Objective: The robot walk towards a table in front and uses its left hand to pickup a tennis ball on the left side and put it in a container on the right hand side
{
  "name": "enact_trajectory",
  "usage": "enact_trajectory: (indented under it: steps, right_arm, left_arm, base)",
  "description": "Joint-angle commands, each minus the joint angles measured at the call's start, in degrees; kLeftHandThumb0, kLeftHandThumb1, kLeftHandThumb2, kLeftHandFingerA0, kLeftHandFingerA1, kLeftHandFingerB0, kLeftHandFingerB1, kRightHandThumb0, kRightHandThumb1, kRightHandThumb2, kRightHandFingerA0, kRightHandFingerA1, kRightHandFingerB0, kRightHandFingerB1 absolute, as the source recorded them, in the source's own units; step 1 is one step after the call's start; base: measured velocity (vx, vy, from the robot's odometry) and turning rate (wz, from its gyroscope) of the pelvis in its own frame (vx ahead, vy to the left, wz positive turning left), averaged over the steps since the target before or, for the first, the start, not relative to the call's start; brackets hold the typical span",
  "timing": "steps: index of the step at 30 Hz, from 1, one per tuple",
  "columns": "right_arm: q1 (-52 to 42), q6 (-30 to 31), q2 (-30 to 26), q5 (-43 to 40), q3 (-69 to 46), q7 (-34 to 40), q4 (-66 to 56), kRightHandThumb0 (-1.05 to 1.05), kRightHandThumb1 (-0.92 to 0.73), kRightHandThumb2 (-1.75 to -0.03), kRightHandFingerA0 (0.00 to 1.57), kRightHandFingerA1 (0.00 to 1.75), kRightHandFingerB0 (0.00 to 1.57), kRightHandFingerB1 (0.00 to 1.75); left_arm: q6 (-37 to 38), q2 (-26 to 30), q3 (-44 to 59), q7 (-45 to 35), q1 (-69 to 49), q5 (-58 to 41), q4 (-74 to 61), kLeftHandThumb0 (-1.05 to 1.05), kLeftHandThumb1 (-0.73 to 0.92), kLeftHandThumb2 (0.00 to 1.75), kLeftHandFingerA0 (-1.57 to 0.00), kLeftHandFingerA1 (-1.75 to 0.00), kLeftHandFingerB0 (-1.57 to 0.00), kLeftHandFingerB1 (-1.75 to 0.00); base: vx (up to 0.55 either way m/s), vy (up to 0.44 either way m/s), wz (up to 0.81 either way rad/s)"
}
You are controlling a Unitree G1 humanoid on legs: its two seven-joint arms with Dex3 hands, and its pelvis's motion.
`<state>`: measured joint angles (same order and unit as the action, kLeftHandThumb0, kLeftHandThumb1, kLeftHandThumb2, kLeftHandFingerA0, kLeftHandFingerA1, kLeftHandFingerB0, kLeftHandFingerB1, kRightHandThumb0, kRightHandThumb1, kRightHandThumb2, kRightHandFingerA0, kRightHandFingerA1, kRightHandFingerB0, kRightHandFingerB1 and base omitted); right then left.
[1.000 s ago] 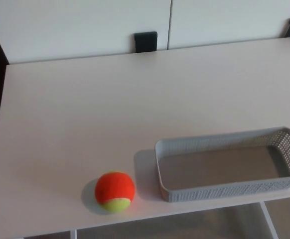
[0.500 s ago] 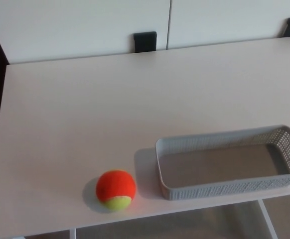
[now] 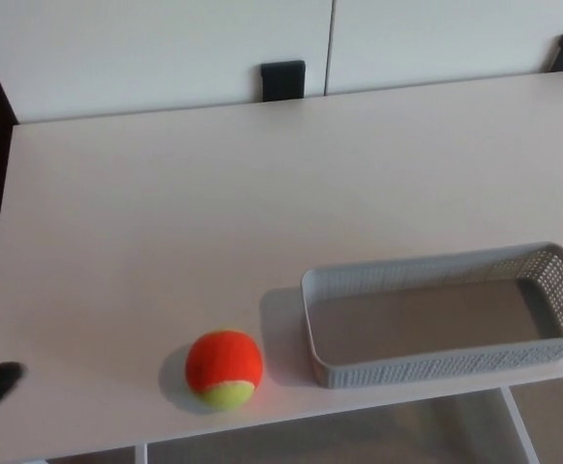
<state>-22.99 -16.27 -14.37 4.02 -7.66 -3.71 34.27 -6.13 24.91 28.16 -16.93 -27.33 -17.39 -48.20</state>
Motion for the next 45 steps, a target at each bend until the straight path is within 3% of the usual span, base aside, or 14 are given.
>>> enact_trajectory:
  steps: [1,7,13,17,18,25,26,27,28,29,30,33,38,45]
  right_arm:
    - [0.99,2.66,-1.49,-1.14,-1.05,-0.69,0.34,-0.34,-0.64,-0.59,0.49,0.44,0.35,0.37]
    - [1.38,5.74,-1.92,-0.64,-0.79,-0.7,-4.27,-0.31,-0.63,-0.59,0.49,0.43,0.36,0.37]
    - [2.26,3.13,-2.15,-0.76,-1.04,-0.7,-1.53,-0.33,-0.63,-0.59,0.49,0.44,0.36,0.38]
    - [2.58,4.52,-2.46,-0.3,-0.73,-0.77,-2.15,-0.35,-0.63,-0.58,0.5,0.43,0.36,0.37]
    - [2.82,4.82,-2.48,0.09,-0.56,-0.45,-2.69,-0.35,-0.64,-0.58,0.51,0.43,0.36,0.37]
    - [1.72,5.25,-2.29,0.53,0.04,-0.68,-4.06,-0.35,-0.64,-0.59,0.52,0.45,0.35,0.37]
    - [1.63,5.82,-2.22,0.57,0.06,-0.61,-4.83,-0.34,-0.64,-0.59,0.52,0.44,0.36,0.37]
    - [1.59,6.47,-2.14,0.6,0.09,-0.55,-5.69,-0.34,-0.64,-0.59,0.52,0.44,0.36,0.37]
    - [1.97,6.55,-2.32,0.84,0.17,-0.45,-5.47,-0.36,-0.63,-0.58,0.5,0.44,0.36,0.37]
    - [2.07,6.55,-2.37,0.9,0.19,-0.43,-5.37,-0.36,-0.63,-0.58,0.5,0.44,0.36,0.37]
    - [1.46,7.02,-2.79,1.32,0.35,-0.63,-6.52,-0.36,-0.64,-0.6,0.48,0.43,0.35,0.37]
    - [1.74,7.14,-3.17,1.43,0.24,-0.72,-6.97,-0.37,-0.64,-0.59,0.48,0.43,0.35,0.37]
    - [2.73,9.59,-3.7,1.81,0.34,-0.98,-8.63,-0.38,-0.65,-0.6,0.46,0.43,0.33,0.36]
    - [3.11,11.15,-3.75,1.22,0.47,-1.82,-8.85,-0.31,-0.65,-0.59,0.47,0.42,0.32,0.36]
  left_arm:
    - [-8.26,9.92,-24.57,-2.24,18.4,26.01,-0.74,-0.69,0.41,0.53,-0.06,-0.54,-0.17,-0.37]
    - [-11.13,8.65,-37.39,-3.05,27.86,36.47,8.14,-0.69,0.36,0.54,-0.16,-0.36,-0.22,-0.28]
    - [-10.99,5.43,-45.81,-0.67,31.04,43.43,15.96,-0.73,0.36,0.54,-0.14,-0.38,-0.19,-0.28]
    - [-10.19,4.56,-48.69,1.02,30.69,45.27,18.2,-0.73,0.37,0.54,-0.13,-0.37,-0.18,-0.28]
    - [-10.19,4.47,-50.02,0.96,31.21,46.4,19.13,-0.74,0.31,0.68,-0.15,-0.43,-0.15,-0.33]
    - [-8.22,3.93,-55.23,5.13,30.05,54.76,23.24,-0.71,0.31,0.67,-0.17,-0.41,-0.18,-0.34]
    - [-7.92,3.73,-55.89,5.79,30.24,55.67,24.12,-0.62,0.36,0.53,-0.16,-0.33,-0.21,-0.28]
    - [-7.6,3.51,-56.56,6.49,30.46,56.59,25.1,-0.62,0.36,0.53,-0.16,-0.33,-0.21,-0.28]
    - [-6.99,3.32,-57.37,6.67,30.96,56.84,26.3,-0.3,0.1,0.75,-0.03,-0.52,0.0,-0.47]
    - [-6.86,3.27,-57.6,6.71,31.11,56.88,26.6,-0.3,0.1,0.75,-0.03,-0.52,0.0,-0.47]
    - [-6.85,3.08,-58.32,6.77,31.23,57.21,27.13,-0.44,0.34,0.52,-0.09,-0.27,-0.19,-0.29]
    - [-6.24,2.72,-59.27,7.45,31.59,57.49,28.5,-0.29,0.29,0.6,-0.07,-0.21,-0.12,-0.34]
    - [-5.56,4.03,-60.51,5.15,33.17,58.61,28.81,-0.11,0.35,0.51,0.0,-0.25,-0.09,-0.26]
    - [-6.37,5.27,-62.32,5.18,33.05,64.35,29.39,-0.16,0.37,0.51,-0.01,-0.27,-0.11,-0.28]
  base:
    - [0.0,0.0,0.0]
    - [0.0,0.0,0.0]
    - [0.0,0.0,0.0]
    - [0.0,0.0,0.0]
    - [0.0,0.0,0.0]
    - [0.0,0.0,0.0]
    - [0.0,0.0,0.0]
    - [0.0,0.0,0.0]
    - [0.0,0.0,0.0]
    - [0.0,0.0,0.0]
    - [0.0,0.0,0.0]
    - [0.0,0.0,0.0]
    - [0.0,0.0,0.0]
    - [0.0,0.0,0.0]
